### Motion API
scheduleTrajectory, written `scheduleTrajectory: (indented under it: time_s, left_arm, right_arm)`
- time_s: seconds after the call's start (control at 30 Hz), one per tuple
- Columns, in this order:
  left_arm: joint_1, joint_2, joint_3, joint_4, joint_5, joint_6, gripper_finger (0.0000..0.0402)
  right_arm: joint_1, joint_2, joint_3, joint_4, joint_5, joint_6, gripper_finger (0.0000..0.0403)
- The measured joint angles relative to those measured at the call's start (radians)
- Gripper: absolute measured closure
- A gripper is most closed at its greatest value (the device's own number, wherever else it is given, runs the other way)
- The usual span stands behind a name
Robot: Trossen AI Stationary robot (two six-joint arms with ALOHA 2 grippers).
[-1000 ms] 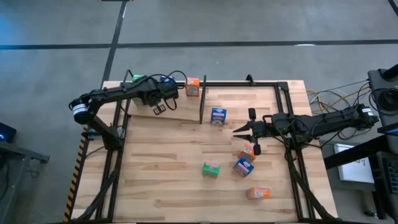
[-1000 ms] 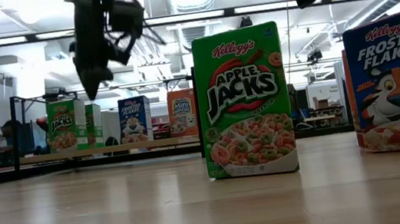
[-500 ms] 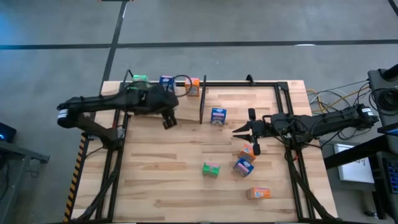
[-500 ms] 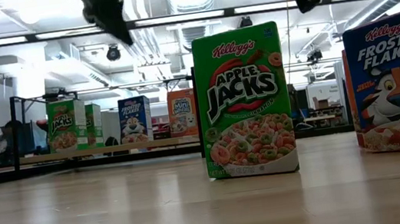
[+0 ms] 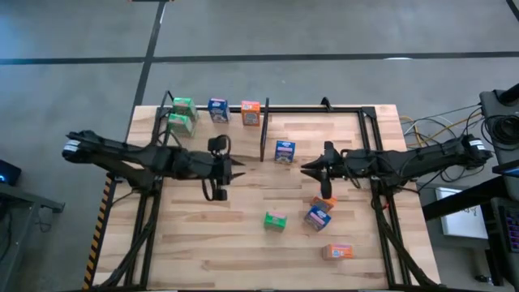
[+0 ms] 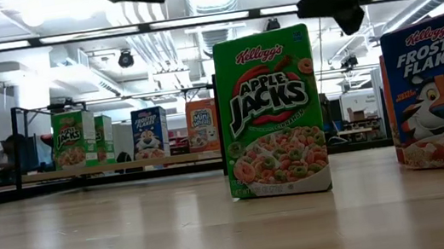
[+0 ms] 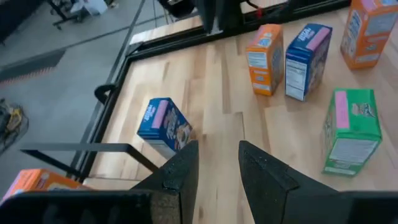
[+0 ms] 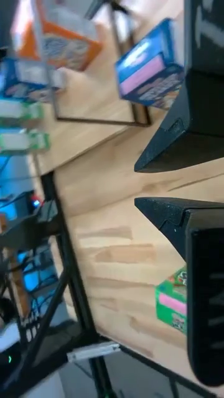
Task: Stack cereal on shelf
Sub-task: Put the top blue cereal box on the shelf aligned with the blue cereal box
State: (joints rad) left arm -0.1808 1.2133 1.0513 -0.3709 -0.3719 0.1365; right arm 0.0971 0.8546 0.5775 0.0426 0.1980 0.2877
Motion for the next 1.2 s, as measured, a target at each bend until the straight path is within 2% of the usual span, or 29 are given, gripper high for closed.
scheduleTrajectory:
  time_s: [0.27, 0.37, 0.57, 0.7, 0.77, 1.0, 1.1, 1.2]
  left_arm:
    - [-0.002, -0.012, -0.165, 0.26, -0.002, 0.079, 0.0304]
    - [-0.002, -0.018, -0.192, 0.307, -0.002, 0.083, 0.0304]
    - [-0.002, -0.023, -0.199, 0.305, -0.003, 0.067, 0.0304]
    - [-0.002, -0.023, -0.199, 0.303, -0.005, 0.065, 0.0304]
    - [-0.002, -0.023, -0.199, 0.304, -0.012, 0.065, 0.0304]
    - [-0.001, -0.044, -0.199, 0.289, -0.054, 0.081, 0.0304]
    - [-0.001, -0.073, -0.203, 0.267, -0.075, 0.082, 0.0304]
    - [-0.001, -0.11, -0.213, 0.256, -0.075, 0.081, 0.0304]
  right_arm:
    - [-0.072, 0.106, 0.134, -0.268, 0.012, 0.118, 0.0339]
    - [-0.112, 0.153, 0.195, -0.378, 0.011, 0.118, 0.0339]
    - [-0.191, 0.227, 0.283, -0.459, -0.021, 0.059, 0.0332]
    - [-0.24, 0.267, 0.337, -0.492, -0.097, 0.02, 0.0299]
    - [-0.257, 0.287, 0.367, -0.527, -0.101, -0.028, 0.0275]
    - [-0.29, 0.36, 0.438, -0.566, -0.101, -0.352, 0.019]
    - [-0.304, 0.397, 0.464, -0.561, -0.106, -0.384, 0.0166]
    - [-0.322, 0.437, 0.485, -0.557, -0.161, -0.394, 0.0145]
